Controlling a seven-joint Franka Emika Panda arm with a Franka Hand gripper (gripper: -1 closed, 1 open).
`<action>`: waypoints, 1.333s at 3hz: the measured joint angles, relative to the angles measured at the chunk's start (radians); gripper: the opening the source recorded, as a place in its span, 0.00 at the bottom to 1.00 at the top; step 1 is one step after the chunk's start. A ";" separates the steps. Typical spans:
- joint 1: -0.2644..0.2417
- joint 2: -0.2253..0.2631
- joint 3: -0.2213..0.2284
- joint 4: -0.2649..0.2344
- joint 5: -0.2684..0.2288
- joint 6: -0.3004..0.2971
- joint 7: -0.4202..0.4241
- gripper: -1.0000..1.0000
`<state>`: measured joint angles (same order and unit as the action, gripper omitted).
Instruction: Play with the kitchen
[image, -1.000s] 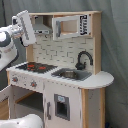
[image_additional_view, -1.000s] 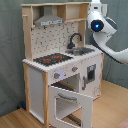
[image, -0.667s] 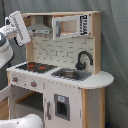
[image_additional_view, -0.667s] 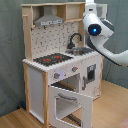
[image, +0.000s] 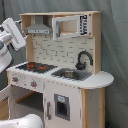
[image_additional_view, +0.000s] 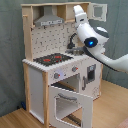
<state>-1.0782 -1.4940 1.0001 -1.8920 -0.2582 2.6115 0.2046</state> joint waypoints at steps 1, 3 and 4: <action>0.017 -0.004 0.049 -0.003 -0.062 0.078 0.000 1.00; 0.078 -0.005 0.149 -0.100 -0.147 0.196 0.000 1.00; 0.119 -0.006 0.184 -0.173 -0.172 0.240 0.000 1.00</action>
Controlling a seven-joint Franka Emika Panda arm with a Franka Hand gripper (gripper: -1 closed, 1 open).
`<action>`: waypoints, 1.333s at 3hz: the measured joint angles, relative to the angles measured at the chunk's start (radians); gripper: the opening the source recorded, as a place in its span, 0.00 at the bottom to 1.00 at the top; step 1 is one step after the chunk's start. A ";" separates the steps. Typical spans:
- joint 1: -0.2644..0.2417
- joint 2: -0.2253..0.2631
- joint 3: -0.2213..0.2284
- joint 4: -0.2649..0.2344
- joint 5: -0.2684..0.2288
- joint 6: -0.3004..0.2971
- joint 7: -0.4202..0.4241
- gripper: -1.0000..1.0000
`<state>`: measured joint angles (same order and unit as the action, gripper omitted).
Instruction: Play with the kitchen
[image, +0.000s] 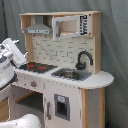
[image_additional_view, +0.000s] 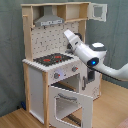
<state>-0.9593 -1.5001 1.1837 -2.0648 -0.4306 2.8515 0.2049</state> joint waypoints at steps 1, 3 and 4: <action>0.050 -0.001 0.030 -0.080 -0.026 0.036 0.000 1.00; 0.174 -0.001 0.086 -0.225 -0.073 0.087 0.000 1.00; 0.244 -0.001 0.139 -0.281 -0.076 0.088 0.000 1.00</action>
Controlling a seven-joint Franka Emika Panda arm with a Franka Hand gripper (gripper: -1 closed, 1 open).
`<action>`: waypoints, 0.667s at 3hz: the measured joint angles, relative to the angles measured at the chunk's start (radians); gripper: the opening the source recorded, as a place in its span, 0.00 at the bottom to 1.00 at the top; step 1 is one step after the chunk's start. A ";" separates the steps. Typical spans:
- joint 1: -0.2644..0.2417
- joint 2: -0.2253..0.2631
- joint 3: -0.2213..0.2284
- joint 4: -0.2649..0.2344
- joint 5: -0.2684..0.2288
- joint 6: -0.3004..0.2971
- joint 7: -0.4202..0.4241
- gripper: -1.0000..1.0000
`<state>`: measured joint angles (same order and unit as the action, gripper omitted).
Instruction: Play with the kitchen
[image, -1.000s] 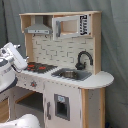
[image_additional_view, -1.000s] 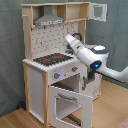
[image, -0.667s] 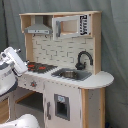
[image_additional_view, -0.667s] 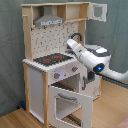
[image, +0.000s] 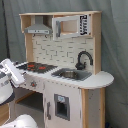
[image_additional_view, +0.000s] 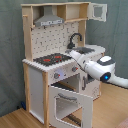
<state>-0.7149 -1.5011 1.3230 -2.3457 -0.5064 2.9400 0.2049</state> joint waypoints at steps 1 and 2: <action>0.047 0.003 0.051 -0.077 0.000 0.029 0.001 1.00; 0.047 0.009 0.061 -0.134 0.000 0.111 0.006 1.00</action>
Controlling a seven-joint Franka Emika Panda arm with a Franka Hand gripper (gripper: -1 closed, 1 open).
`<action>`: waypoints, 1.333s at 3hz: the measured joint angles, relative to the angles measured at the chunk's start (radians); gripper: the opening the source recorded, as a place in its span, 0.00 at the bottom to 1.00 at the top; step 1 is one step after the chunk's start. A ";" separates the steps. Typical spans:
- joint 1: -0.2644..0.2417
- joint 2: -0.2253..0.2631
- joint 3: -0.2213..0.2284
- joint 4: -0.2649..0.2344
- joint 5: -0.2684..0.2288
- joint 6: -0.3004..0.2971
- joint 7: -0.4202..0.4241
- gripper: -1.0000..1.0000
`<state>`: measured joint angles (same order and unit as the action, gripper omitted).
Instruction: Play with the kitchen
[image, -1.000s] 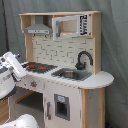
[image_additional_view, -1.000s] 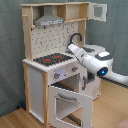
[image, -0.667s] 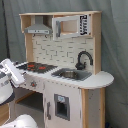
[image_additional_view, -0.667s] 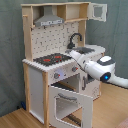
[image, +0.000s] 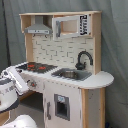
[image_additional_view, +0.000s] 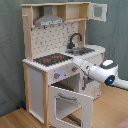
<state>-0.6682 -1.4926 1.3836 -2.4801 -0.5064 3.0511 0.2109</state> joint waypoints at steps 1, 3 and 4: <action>-0.001 0.005 0.052 -0.036 0.001 0.062 0.053 1.00; -0.054 0.007 0.069 -0.102 0.001 0.213 0.160 1.00; -0.099 0.007 0.068 -0.101 0.010 0.310 0.179 1.00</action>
<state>-0.7672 -1.4853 1.4518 -2.5815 -0.4966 3.3609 0.3897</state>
